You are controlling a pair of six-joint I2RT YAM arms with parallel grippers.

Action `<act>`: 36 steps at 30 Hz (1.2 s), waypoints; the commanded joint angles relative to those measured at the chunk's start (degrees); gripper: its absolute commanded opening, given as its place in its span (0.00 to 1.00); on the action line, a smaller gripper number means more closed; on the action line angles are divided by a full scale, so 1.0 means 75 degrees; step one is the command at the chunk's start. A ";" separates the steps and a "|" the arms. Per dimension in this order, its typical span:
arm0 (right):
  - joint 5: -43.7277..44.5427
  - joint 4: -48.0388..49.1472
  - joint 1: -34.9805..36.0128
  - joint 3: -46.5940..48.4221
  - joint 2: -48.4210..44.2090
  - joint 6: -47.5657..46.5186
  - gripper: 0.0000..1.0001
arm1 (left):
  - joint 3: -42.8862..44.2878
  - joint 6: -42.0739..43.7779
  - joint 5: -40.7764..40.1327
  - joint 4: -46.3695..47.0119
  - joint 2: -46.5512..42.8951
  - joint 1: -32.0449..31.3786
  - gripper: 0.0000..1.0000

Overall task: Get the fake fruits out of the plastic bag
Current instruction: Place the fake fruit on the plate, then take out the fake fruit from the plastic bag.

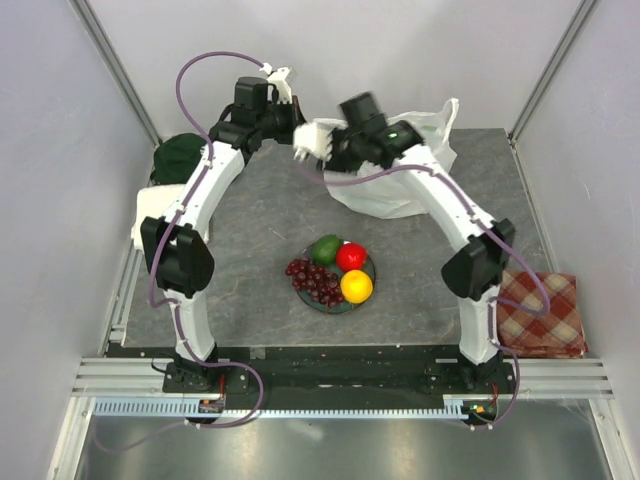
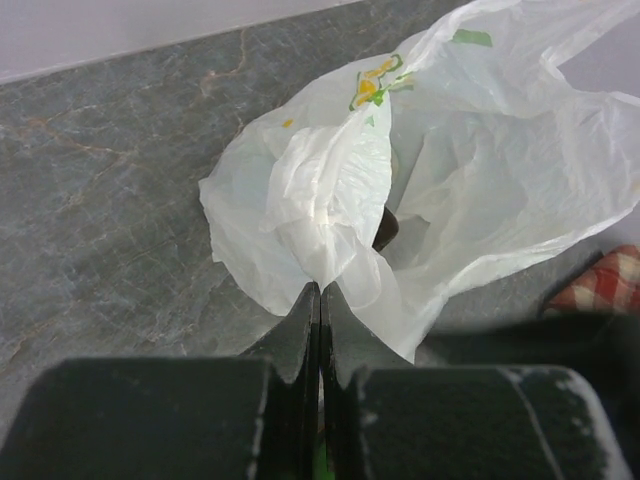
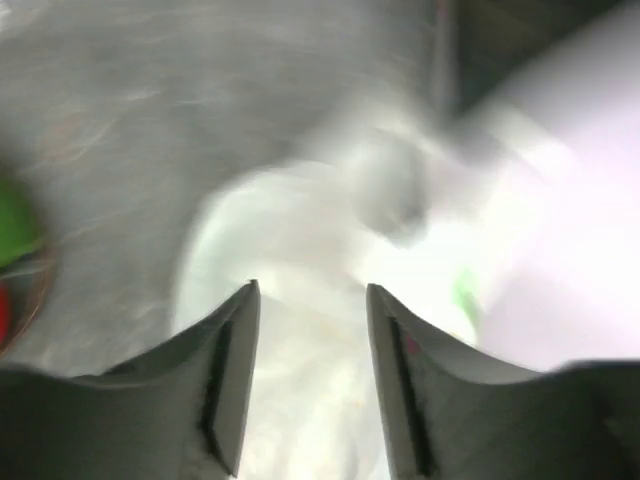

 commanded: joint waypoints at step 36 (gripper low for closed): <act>0.0149 0.3215 -0.2340 -0.5550 -0.2138 0.4078 0.52 | -0.5484 0.3466 -0.2757 0.1427 -0.4006 -0.1292 0.02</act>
